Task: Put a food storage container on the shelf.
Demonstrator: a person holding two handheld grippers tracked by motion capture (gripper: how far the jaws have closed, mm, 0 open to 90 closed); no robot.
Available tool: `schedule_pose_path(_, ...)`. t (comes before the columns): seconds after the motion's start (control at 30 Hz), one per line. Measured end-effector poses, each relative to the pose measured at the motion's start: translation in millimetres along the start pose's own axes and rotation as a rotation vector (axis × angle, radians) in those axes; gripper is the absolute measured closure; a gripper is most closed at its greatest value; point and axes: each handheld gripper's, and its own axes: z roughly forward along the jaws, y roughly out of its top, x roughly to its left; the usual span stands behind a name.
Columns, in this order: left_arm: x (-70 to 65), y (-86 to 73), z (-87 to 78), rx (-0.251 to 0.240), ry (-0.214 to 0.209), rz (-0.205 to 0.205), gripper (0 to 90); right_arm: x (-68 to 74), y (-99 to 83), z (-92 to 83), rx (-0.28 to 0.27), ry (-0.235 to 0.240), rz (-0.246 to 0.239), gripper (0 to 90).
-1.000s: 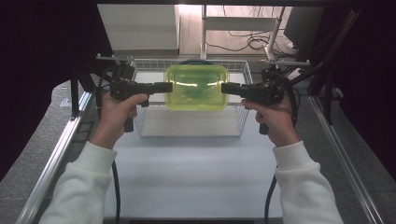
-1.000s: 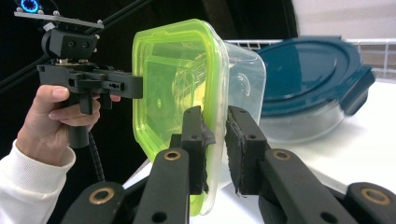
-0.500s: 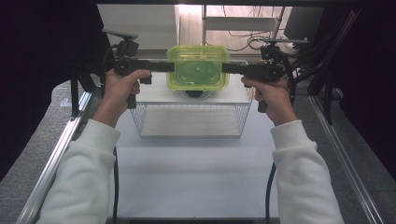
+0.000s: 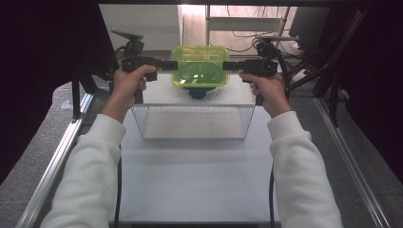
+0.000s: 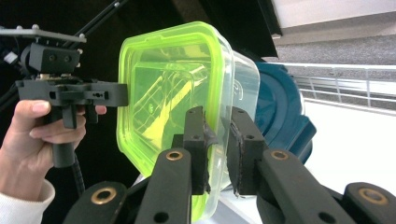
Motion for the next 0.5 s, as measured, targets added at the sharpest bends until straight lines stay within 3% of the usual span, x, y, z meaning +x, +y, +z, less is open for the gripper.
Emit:
schedule_pose_path(0.1,4.0,1.7,4.6,-0.011,0.007,-0.033,76.8,-5.3,1.6,3.8,-0.01,0.003,0.042,76.3)
schedule_pose_path(0.17,11.4,4.3,10.3,-0.022,-0.006,-0.077,75.1,-13.7,3.0,11.1,-0.014,-0.003,0.131,73.9)
schedule_pose_path(0.3,20.0,5.9,14.9,-0.025,-0.02,-0.119,72.2,-22.7,3.7,17.7,-0.022,-0.004,0.223,72.1)
schedule_pose_path(0.5,28.6,3.2,18.6,-0.067,-0.054,-0.175,70.5,-28.3,2.9,20.3,-0.041,0.009,0.283,70.5)
